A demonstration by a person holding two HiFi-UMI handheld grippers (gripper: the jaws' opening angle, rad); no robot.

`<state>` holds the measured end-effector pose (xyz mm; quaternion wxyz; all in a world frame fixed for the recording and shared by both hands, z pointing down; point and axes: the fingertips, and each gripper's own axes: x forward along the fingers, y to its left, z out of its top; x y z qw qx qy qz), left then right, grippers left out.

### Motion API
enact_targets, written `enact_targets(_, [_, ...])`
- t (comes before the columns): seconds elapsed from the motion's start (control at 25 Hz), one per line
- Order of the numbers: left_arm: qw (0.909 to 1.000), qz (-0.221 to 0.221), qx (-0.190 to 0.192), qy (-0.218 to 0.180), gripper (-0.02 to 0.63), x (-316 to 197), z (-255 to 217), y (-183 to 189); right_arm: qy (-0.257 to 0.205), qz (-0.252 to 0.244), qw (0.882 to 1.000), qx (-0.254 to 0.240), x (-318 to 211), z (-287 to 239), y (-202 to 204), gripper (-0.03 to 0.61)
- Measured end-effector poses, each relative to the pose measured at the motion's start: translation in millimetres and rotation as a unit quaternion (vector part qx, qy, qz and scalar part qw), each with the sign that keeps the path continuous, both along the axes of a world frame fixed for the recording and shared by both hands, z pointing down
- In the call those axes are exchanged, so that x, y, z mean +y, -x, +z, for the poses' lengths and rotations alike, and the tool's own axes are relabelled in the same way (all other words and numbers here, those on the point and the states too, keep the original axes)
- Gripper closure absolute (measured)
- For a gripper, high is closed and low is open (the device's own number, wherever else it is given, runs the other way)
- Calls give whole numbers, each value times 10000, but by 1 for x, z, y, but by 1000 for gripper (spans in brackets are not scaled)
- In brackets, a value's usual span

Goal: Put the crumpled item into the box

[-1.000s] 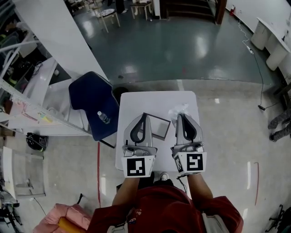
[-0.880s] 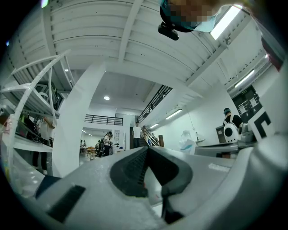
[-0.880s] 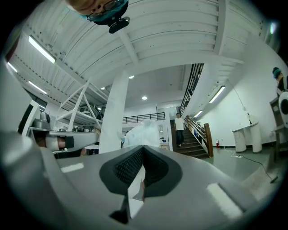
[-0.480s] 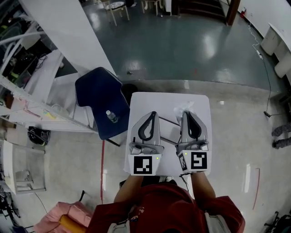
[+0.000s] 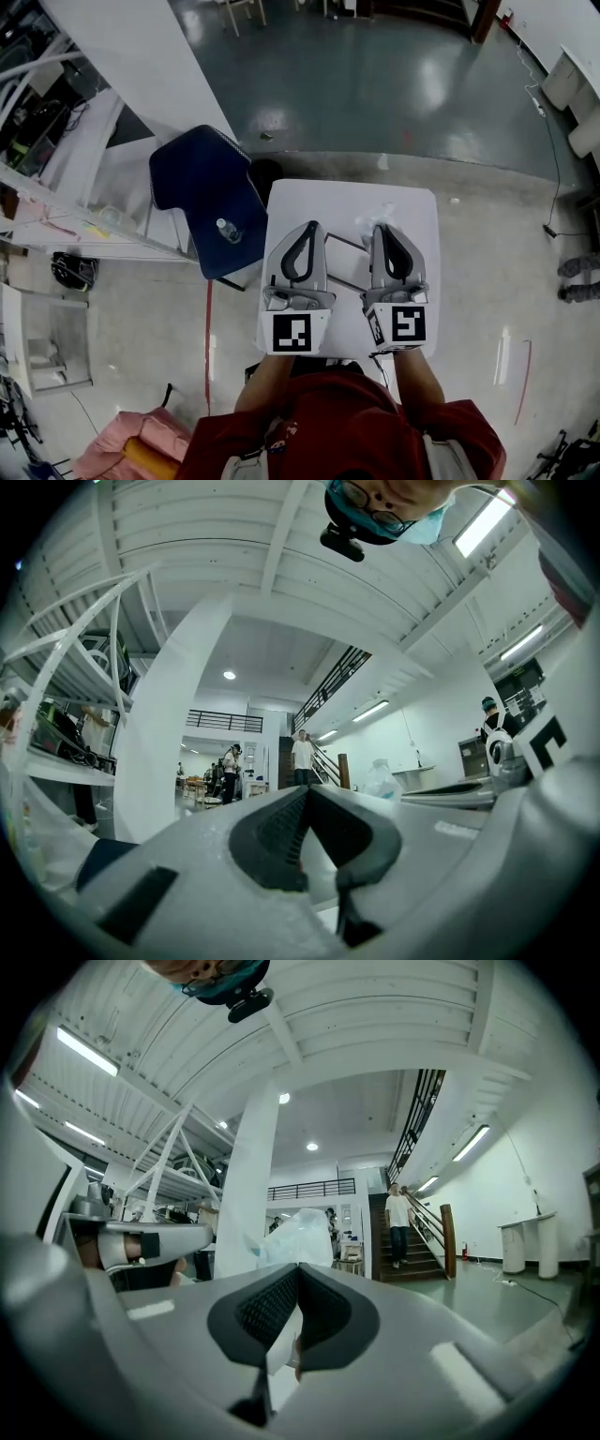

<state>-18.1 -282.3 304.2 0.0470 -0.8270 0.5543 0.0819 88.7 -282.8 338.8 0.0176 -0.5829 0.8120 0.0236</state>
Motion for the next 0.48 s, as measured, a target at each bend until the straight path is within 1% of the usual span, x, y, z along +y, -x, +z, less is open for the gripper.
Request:
enact_targets(0.2, [9998, -25, 50, 184, 611, -7, 12, 8, 243, -87, 9997, 16, -11, 18, 10, 575])
enact_targets(0.36, [9998, -63, 49, 194, 611, -12, 17, 14, 443, -145, 9988, 118, -17, 35, 18, 575])
enact_targets(0.48, [9996, -96, 57, 276, 611, -14, 24, 20, 603, -165, 9978, 219, -21, 48, 23, 575])
